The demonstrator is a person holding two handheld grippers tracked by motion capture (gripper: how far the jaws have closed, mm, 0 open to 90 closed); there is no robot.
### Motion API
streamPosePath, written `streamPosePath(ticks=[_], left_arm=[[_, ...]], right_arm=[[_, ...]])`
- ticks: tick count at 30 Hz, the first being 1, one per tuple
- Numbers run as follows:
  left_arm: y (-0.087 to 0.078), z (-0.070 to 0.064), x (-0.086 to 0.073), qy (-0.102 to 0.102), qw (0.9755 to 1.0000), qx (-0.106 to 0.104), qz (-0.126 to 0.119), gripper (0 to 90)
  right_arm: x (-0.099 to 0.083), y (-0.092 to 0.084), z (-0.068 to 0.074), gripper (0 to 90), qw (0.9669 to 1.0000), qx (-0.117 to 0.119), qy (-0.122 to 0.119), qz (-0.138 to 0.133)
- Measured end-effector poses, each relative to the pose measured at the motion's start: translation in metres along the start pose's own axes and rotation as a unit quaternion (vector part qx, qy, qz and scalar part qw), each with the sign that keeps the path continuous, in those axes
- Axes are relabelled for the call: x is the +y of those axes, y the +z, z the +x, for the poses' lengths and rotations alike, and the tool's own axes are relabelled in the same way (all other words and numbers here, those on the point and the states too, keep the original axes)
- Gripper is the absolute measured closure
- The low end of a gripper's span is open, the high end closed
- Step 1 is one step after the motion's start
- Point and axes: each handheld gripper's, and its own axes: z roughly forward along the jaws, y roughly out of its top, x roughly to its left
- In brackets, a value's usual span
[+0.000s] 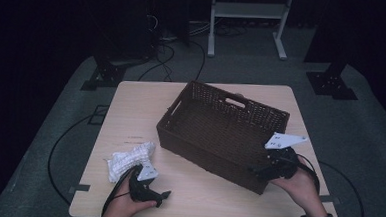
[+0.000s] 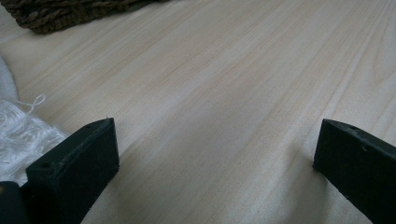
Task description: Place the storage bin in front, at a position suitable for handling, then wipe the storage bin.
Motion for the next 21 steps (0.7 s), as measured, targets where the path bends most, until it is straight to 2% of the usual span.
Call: streamPosePath(ticks=[6,10,21], left_arm=[[0.000,0.000,0.000,-0.001,1.0000,0.000,0.000,0.0],[0.000,0.000,0.000,-0.001,1.0000,0.001,0.000,0.0],[0.000,0.000,-0.001,-0.002,1.0000,0.001,0.000,0.0]], right_arm=[[-0.010,-0.014,-0.003,2.5,0.9997,-0.016,0.018,-0.009],[-0.019,-0.021,-0.005,2.5,0.9993,-0.024,0.021,-0.017],[-0.047,-0.040,-0.007,2.5,0.9986,-0.028,0.034,-0.028]])
